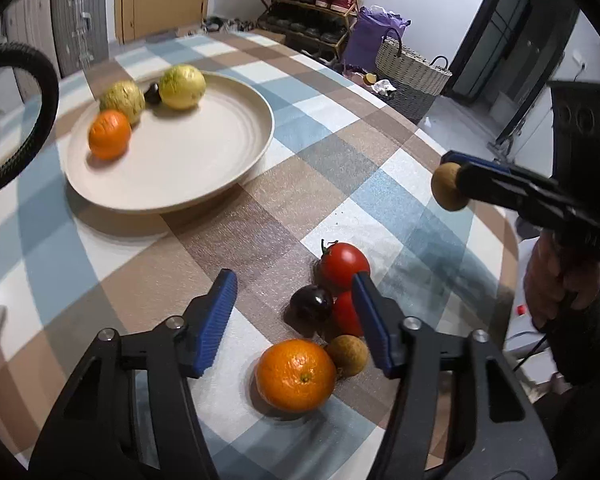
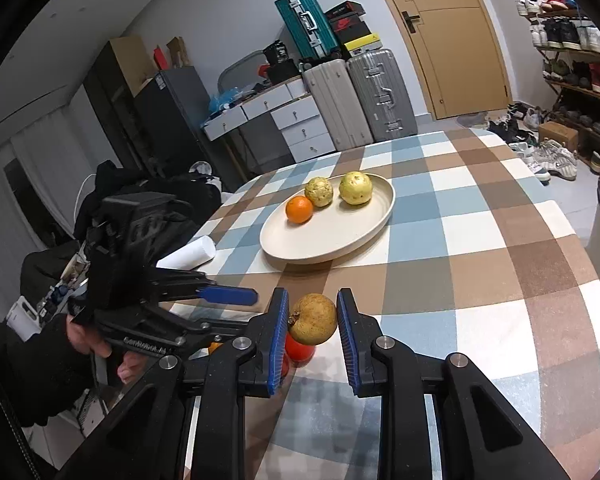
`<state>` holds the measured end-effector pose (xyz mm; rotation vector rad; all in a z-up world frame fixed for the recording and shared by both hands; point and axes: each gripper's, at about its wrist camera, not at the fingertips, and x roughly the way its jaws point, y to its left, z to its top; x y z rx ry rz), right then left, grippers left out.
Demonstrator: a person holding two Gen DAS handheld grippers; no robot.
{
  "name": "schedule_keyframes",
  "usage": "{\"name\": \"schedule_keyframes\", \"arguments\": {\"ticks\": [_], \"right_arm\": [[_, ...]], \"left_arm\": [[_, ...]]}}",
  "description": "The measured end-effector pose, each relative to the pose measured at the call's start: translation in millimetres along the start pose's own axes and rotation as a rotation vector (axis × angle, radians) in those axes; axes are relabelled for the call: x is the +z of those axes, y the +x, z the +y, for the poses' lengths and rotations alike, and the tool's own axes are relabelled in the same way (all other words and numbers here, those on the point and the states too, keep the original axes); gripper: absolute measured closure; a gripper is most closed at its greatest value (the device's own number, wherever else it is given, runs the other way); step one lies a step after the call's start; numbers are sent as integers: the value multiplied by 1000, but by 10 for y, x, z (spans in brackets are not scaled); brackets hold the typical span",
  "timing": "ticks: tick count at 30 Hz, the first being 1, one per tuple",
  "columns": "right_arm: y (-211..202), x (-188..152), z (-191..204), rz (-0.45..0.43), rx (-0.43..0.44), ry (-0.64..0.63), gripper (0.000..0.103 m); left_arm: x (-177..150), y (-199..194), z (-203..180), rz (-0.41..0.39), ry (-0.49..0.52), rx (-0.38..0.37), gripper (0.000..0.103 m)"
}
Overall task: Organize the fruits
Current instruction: 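Grasp a small brown kiwi with the right tool while the left tool approaches the dark plum, then close the left tool on the dark plum while the right tool lifts the kiwi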
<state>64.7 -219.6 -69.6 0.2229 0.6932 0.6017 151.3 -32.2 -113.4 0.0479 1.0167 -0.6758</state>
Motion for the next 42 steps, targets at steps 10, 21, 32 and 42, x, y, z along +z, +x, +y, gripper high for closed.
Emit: {"name": "schedule_keyframes", "arguments": {"ticks": [10,21,32,42], "right_arm": [[-6,1,24,-11,15,-33,78],[-27,-7,70,-15,30,-39,78],[68,16,13,4,36,-12,78],[320,277,-57,22,75,3,78]], "left_arm": [[-75,97,147,43,-58,-137,82],[-84,118,198,34,-117,-169,85],[-3,-250,292,-143,-192,-185,85],[463,-433,420,-218,-265,-134,85]]}}
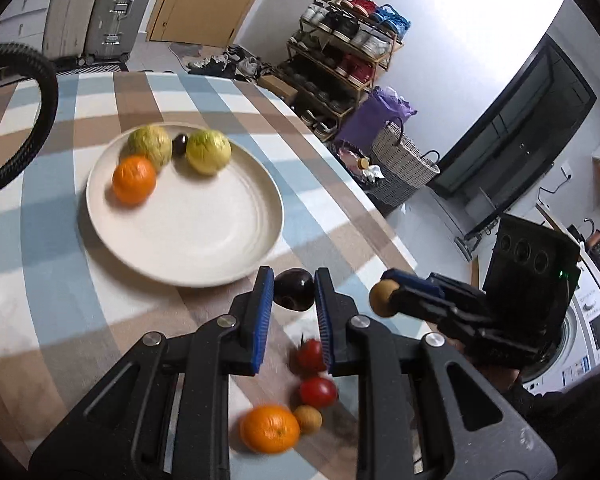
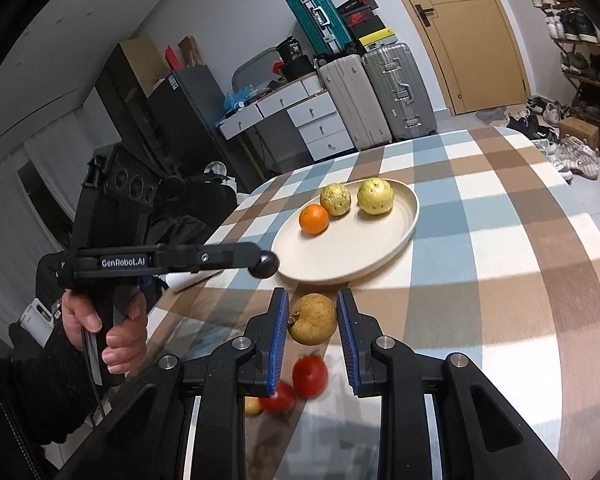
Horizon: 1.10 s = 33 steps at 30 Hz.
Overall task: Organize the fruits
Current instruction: 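Close the left tool on the dark plum while the right tool lifts the kiwi, then carry the kiwi and plum over the cream plate and open both tools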
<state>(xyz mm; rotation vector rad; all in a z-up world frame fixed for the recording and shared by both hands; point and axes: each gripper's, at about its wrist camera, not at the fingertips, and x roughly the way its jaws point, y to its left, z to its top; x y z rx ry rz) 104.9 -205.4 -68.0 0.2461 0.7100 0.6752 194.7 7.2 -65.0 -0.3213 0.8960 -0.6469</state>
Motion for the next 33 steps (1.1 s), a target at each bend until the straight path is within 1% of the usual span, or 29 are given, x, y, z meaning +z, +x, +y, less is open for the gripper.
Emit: {"name": "schedule_keyframes", "arguments": {"ticks": [1,4,6,10,11,13,16,17,19,21,23,27,29,31,33], "right_arm": [[30,39,3,4,-2,-10,78],[120,186,9,5,-21,-52,78],[173,300,-22,-2,-28,-59,78],[325,590,-149,-22,-36,-29,78],[380,664,-194,-21,-25,-14,78],[535,826,-301,-14,17,35,78],[837,996,-374,29,29,53,78],[917,1024,-378,36,32,50,78],[1109,1072,-376,61,27,40,78],[1262,1124,-396,71,30,47,78],[1360,1178,-426,69,35,57,78],[1570,1276,-444,78,36,52,78],[1660,1284,-429,90,18,34,78],[1732,1279,-427,104,6,22,78],[1784,1268,-428,113,-2,11,78]], "left_arm": [[46,10,10,-4,-5,5,85],[182,60,44,-28,-14,62,85],[255,91,90,-47,-23,93,85],[360,162,157,-91,-13,176,85],[385,188,169,-102,-5,197,85],[420,245,193,-124,10,228,85],[465,339,199,-154,51,293,85],[479,379,214,-155,57,300,85],[504,456,263,-136,51,276,85],[539,513,329,-129,44,280,85],[564,575,372,-133,50,299,85],[596,678,412,-128,66,304,85],[602,713,425,-126,71,305,85],[615,770,454,-107,67,300,85],[624,803,475,-110,70,304,85]]}}
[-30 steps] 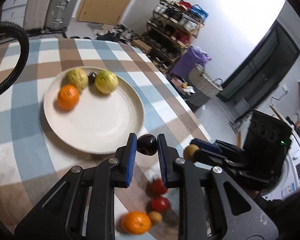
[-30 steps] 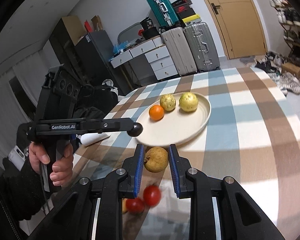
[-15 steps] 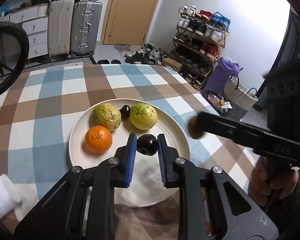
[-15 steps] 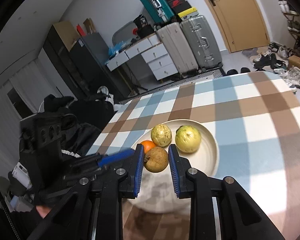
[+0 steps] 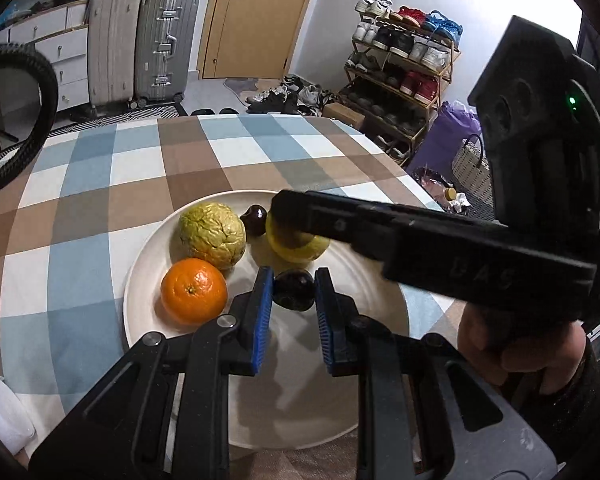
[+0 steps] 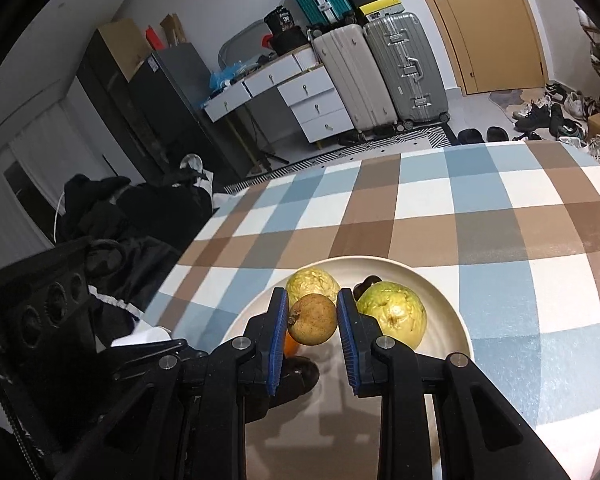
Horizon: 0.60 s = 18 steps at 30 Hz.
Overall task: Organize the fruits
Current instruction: 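Carry the kiwi and plum over the cream plate and open both tools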
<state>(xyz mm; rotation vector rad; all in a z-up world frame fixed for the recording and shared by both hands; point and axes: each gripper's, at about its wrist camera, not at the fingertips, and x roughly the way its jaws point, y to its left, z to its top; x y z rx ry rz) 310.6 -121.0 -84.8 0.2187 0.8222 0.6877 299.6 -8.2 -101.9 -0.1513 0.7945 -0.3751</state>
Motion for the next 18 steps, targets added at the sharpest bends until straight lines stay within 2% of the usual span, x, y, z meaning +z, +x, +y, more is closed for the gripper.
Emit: {"name": "schedule_keyframes", "arguments": {"ticks": [15,16,18], "right_arm": [[136,-10,-47,-3,-30,-1,76],[129,-10,-49,-5,-32,1,73],[98,-7,-58,-16,-18,10,59]], "left_arm": [[-25,45,57,-17,-4,22,84],[-26,44,50,-19,1,26,84],[-27,34,48,-21,3,23,84]]}}
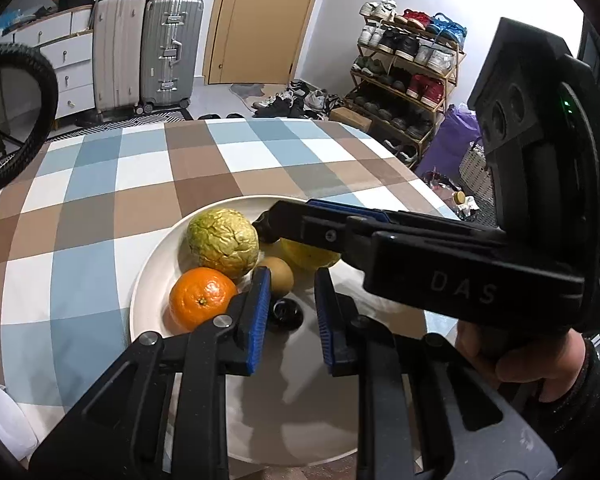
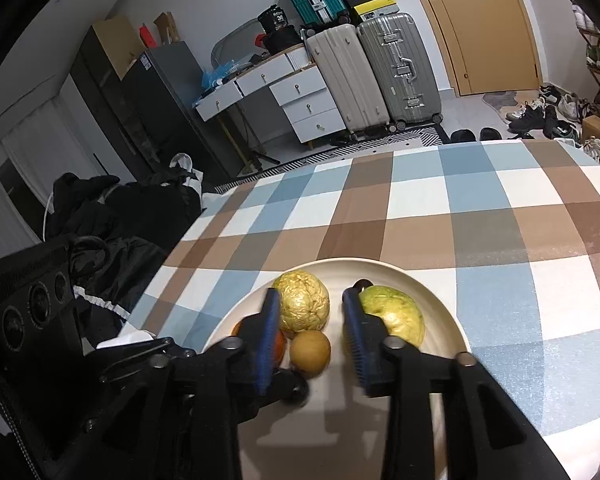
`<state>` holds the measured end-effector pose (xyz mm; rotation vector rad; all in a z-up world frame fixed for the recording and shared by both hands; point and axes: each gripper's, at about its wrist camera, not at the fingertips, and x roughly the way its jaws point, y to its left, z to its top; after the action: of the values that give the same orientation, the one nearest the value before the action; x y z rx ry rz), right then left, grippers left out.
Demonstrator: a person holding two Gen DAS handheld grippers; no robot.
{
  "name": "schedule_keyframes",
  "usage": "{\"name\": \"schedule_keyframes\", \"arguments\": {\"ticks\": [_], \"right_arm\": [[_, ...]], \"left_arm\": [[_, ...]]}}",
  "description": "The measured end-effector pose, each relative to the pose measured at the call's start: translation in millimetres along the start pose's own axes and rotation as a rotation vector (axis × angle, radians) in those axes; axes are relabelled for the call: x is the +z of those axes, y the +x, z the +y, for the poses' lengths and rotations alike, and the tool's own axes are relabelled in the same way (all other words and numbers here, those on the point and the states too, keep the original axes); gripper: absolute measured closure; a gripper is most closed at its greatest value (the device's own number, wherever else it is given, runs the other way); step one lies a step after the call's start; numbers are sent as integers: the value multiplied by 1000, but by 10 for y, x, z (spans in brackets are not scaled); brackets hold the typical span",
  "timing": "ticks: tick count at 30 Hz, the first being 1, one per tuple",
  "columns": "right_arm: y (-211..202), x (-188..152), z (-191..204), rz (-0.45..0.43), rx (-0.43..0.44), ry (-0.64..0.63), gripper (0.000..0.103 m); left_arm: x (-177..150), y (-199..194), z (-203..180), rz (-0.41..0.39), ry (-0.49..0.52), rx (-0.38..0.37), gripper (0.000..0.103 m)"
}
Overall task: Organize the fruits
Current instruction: 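Carry the kiwi and plum over the cream plate and open both tools, then withdraw both tools from the plate toward the remaining fruits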
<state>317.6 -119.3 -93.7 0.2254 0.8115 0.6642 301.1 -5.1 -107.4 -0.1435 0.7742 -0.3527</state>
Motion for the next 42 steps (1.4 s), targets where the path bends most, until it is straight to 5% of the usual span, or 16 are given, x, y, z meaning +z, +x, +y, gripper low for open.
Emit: {"name": "schedule_keyframes", "arguments": {"ticks": [3,7,16,24,30,42], "right_arm": [[-124,20,-17,-44,-6,18,46],[-379,31,-28,-93,11,45,41],[-1193,-230,21,-219,-38,78,20],[-1765,-626,275,-270,-75,45,2],[-2063,-869,301,-283,-67,100,1],[-2230,-1462,596,-239,-138,52,0]], "left_arm": [[6,-17,-24,12,4,7,80],[22,-150,-23,-21,-21,18,47],[-23,-729,-153,-108,-40,55,24],[-237,-1285,-426,-156,-19,160,20],[-458,-1745,-622,-216,-6,206,4],[-996,-2196,-897,-215,0,263,1]]}}
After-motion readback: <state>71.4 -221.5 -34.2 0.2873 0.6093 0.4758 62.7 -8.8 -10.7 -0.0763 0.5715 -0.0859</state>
